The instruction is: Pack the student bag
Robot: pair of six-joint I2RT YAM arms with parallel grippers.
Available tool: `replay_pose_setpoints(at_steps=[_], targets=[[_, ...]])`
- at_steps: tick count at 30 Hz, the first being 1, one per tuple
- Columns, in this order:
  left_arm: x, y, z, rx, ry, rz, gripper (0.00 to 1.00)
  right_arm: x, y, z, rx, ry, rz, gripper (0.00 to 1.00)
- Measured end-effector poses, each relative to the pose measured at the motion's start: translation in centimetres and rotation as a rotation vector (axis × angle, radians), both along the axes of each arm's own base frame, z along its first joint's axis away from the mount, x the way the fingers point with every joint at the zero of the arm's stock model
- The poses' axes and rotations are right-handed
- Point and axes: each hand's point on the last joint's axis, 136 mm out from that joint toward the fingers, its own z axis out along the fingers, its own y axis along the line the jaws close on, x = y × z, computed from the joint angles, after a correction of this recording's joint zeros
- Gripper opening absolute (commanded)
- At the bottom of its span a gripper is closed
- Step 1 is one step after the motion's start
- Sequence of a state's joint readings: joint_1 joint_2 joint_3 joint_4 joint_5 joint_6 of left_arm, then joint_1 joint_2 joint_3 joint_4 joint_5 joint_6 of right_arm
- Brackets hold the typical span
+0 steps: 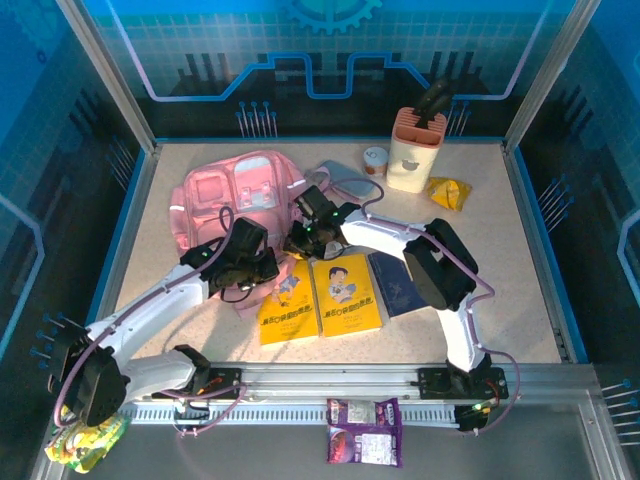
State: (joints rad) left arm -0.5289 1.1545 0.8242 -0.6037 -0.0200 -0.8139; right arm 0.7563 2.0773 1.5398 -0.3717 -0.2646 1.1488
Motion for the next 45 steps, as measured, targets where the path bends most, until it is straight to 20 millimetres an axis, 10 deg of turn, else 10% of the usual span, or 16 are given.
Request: replay_pose_setpoints(at_steps=[29,37,45], targets=[[-3.0,7.5,-0.2,0.191,0.081,0.124,0.00,3.9,-3.7,2.3,-0.023,-0.061,-0.006,0.01],[-1.3,4.1,0.5,0.079,0.020,0.078,0.00,4.3,-3.2,4.4,-0.006,-0.127,0.079,0.66],[-0.7,2.5,0.3,0.055,0.014,0.041,0.00,-1.8,-4.5,4.2,-0.055,-0.066,0.148,0.83]])
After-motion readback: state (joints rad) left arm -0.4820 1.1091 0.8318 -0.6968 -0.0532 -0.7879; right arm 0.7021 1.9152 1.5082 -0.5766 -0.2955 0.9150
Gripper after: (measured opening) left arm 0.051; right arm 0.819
